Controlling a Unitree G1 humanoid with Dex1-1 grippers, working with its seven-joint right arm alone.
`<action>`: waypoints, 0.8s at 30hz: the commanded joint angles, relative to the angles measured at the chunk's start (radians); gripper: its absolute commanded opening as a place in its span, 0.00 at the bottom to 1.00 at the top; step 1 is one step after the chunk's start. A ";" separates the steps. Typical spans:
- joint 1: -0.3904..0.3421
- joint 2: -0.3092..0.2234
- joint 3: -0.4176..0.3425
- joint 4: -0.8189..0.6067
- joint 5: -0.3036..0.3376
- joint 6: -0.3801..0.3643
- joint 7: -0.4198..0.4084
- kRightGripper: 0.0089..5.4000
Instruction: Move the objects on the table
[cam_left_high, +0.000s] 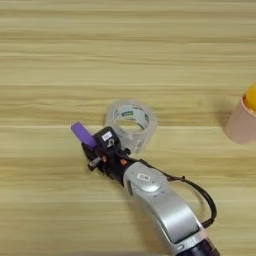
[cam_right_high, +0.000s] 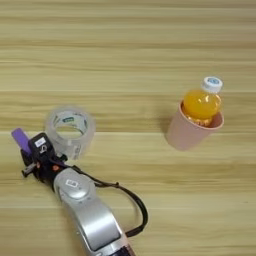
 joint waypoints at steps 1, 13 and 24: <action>-0.036 0.013 -0.016 -0.002 -0.017 -0.013 -0.017 0.26; -0.033 0.028 -0.010 -0.021 -0.006 -0.045 0.005 0.51; -0.015 0.036 0.009 -0.130 0.008 -0.090 0.034 0.71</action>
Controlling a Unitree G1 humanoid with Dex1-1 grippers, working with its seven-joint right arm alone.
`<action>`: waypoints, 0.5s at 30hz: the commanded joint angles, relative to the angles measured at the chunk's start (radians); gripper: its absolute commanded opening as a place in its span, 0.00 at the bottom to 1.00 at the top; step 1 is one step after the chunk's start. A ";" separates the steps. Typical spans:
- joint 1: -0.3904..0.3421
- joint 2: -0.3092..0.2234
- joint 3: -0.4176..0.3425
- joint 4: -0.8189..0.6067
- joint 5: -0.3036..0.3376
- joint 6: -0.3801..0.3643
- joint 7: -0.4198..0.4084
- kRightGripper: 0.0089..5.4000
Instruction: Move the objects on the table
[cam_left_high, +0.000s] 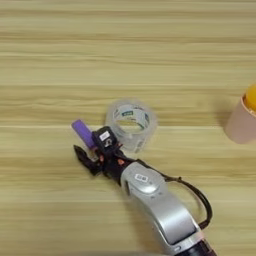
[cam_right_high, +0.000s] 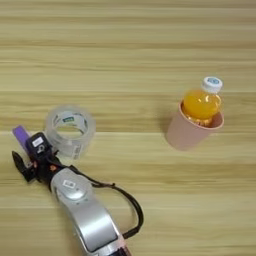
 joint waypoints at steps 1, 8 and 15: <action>-0.035 0.018 -0.007 -0.078 0.008 -0.043 -0.002 0.72; -0.037 0.020 -0.021 -0.078 0.009 -0.046 -0.004 0.84; -0.040 0.021 -0.030 -0.082 0.011 -0.051 -0.007 0.97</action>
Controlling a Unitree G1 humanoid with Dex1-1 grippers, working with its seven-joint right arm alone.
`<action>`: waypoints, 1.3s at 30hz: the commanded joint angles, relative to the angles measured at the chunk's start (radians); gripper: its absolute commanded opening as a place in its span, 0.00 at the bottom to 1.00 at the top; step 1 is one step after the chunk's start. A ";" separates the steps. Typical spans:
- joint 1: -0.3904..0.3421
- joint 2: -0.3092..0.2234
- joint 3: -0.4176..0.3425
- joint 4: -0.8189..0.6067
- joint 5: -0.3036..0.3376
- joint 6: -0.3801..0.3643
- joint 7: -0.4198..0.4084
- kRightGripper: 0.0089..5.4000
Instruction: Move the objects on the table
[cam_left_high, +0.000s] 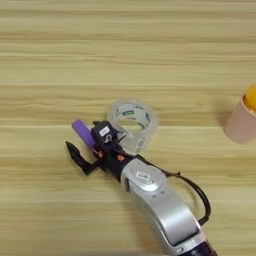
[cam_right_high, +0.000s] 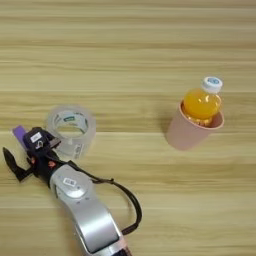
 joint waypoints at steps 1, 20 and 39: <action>-0.041 0.017 -0.024 -0.057 0.007 -0.050 -0.010 0.98; -0.068 0.022 -0.079 -0.159 0.017 -0.087 -0.016 0.99; -0.122 -0.041 -0.347 -0.208 0.020 -0.164 -0.086 0.99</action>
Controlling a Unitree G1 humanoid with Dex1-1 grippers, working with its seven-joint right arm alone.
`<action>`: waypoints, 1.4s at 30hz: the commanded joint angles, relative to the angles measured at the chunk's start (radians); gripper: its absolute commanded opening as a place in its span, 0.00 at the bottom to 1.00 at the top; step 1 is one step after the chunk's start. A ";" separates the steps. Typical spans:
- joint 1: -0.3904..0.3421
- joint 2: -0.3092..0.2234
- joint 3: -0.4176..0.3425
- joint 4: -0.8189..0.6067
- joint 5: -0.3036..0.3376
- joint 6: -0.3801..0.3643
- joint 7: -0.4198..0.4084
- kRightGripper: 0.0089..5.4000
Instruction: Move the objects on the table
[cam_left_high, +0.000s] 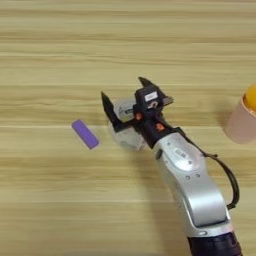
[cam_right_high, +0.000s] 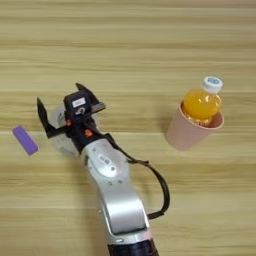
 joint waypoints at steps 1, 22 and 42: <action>-0.065 -0.018 -0.062 -0.052 0.010 -0.050 -0.022 0.99; -0.099 -0.127 -0.366 -0.105 0.074 -0.052 -0.057 0.99; -0.125 -0.198 -0.527 -0.010 0.090 -0.081 -0.092 0.99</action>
